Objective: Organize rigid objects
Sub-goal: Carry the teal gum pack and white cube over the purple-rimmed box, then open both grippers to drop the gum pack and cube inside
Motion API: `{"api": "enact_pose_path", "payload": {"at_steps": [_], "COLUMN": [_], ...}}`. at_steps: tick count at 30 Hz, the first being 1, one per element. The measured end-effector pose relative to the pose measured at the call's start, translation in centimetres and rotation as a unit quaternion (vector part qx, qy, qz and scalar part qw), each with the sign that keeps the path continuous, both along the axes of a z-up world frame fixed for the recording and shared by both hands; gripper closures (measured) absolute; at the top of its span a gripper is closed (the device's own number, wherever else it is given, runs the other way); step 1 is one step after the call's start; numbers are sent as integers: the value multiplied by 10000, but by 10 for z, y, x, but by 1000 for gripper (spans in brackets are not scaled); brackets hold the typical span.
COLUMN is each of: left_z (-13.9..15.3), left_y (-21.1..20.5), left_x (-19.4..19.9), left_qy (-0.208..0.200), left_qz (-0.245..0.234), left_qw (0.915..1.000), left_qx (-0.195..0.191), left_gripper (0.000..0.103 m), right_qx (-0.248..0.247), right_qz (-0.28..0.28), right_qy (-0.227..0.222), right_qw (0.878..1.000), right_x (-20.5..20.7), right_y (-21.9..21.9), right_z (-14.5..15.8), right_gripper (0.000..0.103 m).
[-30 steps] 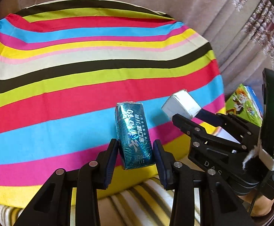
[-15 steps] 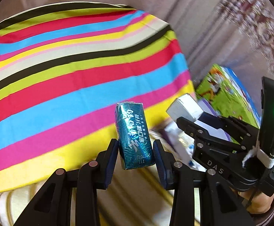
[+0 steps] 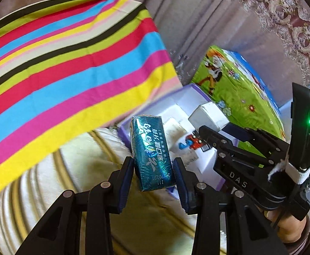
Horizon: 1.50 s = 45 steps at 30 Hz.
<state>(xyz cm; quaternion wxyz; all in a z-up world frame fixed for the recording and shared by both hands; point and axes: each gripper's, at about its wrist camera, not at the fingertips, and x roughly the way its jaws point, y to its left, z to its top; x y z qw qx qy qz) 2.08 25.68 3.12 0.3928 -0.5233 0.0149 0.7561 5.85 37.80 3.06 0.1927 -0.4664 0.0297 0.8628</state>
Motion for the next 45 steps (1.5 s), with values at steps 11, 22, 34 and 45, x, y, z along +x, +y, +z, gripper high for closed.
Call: {"api": "enact_pose_path", "payload": {"at_steps": [11,22,34,45], "left_z": [-9,-18,-12,-17], "left_y": [45,83,84,38], "left_x": [21,15,20,47], "left_qy": [-98,-61,-98,-359], "left_qz": [-344,-402,-474,-111], "left_qw": [9992,9988,9987,9989], "left_qx": [-171,-275,-153,-288], "left_gripper": [63,63,40,18], "right_qx": [22,9,-67,-95], "right_qz": [-643,-1094,-1307,-1227], "right_qy": [-14,4,42,66], "right_qw": [9979,9940,9914,9924], "right_x": [37,51,59,75], "right_y": [40,67,76,63], "right_z": [-1,-5,-4,2], "right_gripper": [55,55,40,35]}}
